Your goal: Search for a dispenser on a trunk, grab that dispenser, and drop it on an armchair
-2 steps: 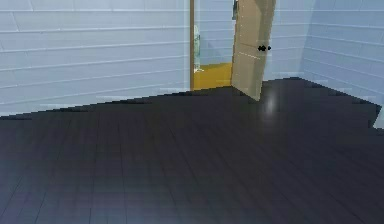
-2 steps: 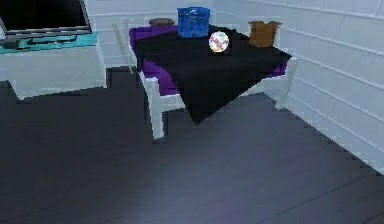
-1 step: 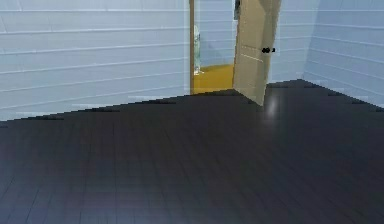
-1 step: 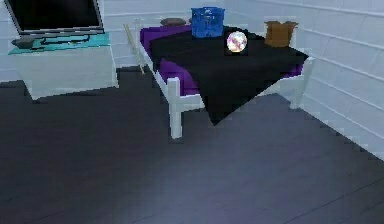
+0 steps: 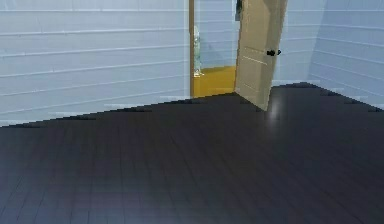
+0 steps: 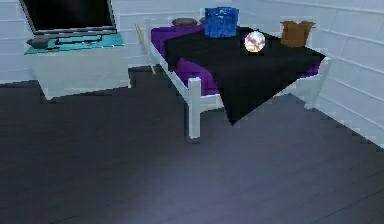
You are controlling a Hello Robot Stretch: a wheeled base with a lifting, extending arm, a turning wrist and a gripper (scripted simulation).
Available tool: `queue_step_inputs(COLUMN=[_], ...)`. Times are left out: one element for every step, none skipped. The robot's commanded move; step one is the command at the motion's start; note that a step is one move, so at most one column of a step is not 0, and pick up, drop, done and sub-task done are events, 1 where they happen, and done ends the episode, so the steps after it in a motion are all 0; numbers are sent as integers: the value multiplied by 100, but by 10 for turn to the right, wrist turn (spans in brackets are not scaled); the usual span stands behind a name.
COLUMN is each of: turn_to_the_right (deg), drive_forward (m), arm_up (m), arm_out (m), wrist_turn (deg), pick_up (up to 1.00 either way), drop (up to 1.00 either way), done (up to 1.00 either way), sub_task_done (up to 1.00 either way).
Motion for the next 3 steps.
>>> queue_step_inputs(turn_to_the_right=[90, 0, 0], drive_forward=[0, 100, 100], arm_up=[0, 0, 0], arm_out=[0, 0, 0], wrist_turn=[0, 0, 0], pick_up=[0, 0, 0], drop=[0, 0, 0], done=[0, 0, 0], sub_task_done=[0, 0, 0])
